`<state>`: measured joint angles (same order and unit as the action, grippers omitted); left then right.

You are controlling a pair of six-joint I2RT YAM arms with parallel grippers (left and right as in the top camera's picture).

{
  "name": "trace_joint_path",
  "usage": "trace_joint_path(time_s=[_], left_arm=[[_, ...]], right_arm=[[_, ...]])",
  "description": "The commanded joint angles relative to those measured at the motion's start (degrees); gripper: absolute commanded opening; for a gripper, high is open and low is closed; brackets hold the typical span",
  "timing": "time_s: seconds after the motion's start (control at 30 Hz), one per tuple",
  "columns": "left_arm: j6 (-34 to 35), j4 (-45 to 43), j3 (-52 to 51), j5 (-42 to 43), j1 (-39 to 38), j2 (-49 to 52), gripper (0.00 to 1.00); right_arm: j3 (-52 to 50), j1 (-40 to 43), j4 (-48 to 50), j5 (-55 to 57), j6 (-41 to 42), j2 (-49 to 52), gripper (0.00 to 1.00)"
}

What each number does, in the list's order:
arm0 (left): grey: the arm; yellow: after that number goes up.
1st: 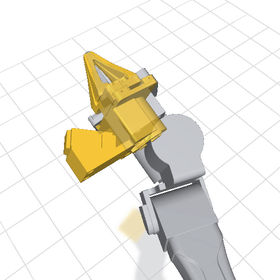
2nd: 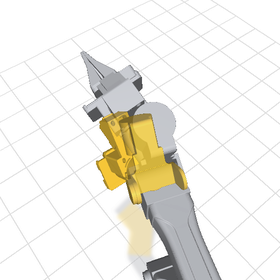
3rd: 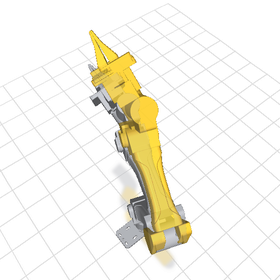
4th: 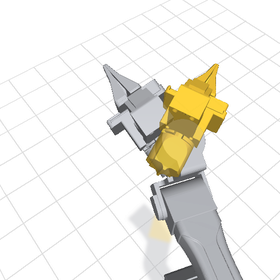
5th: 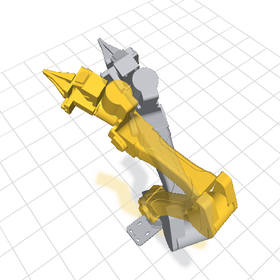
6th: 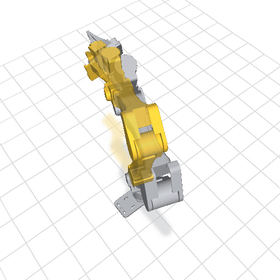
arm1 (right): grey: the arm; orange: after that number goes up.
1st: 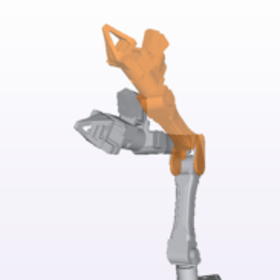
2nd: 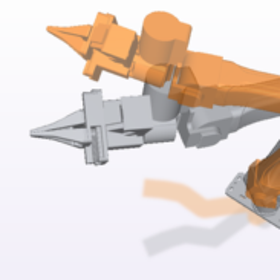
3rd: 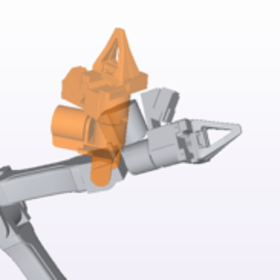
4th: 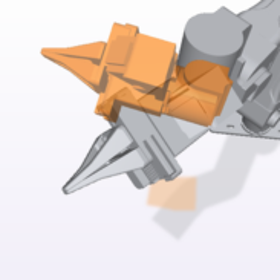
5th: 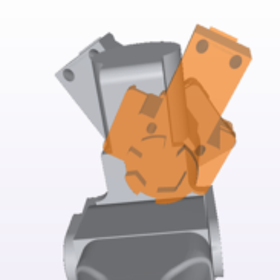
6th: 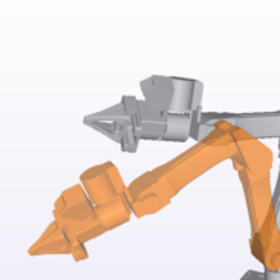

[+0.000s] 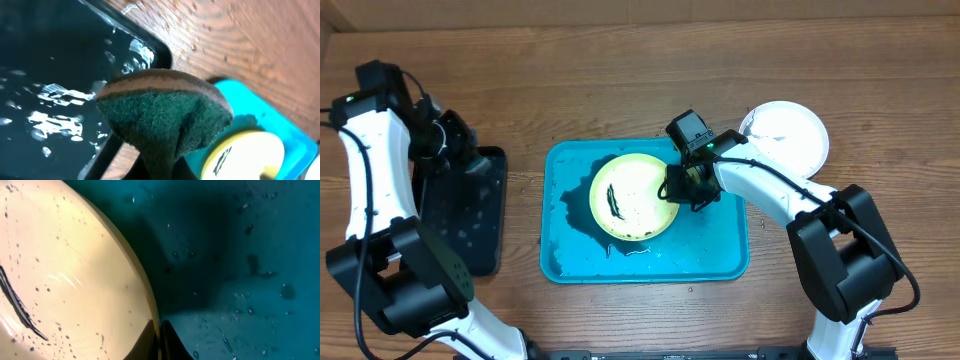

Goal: Clean dirty plates on tray and stack at the side
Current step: 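Pick up the sponge with the left gripper and move it to yellow plate, then scrub the yellow plate with the left-held sponge while right gripper holds it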

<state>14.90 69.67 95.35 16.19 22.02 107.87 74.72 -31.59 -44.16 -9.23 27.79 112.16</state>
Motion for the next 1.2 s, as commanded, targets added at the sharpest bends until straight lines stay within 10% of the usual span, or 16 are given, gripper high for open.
trace_joint_path(time_s=[0.0,0.6,1.17], left_arm=[[-1.68,2.16,1.22,2.36,-3.06,-0.94,0.04],[0.90,-0.26,0.79,1.29,-33.14,0.81,0.04],[6.38,-2.43,-0.07,0.37,-40.74,14.03,0.04]], right_arm=[[0.48,-0.26,1.97,0.22,0.76,0.48,0.04],[0.44,-0.28,3.39,-3.98,2.47,6.08,0.04],[0.46,-0.22,2.99,-4.02,2.49,6.08,0.04]])
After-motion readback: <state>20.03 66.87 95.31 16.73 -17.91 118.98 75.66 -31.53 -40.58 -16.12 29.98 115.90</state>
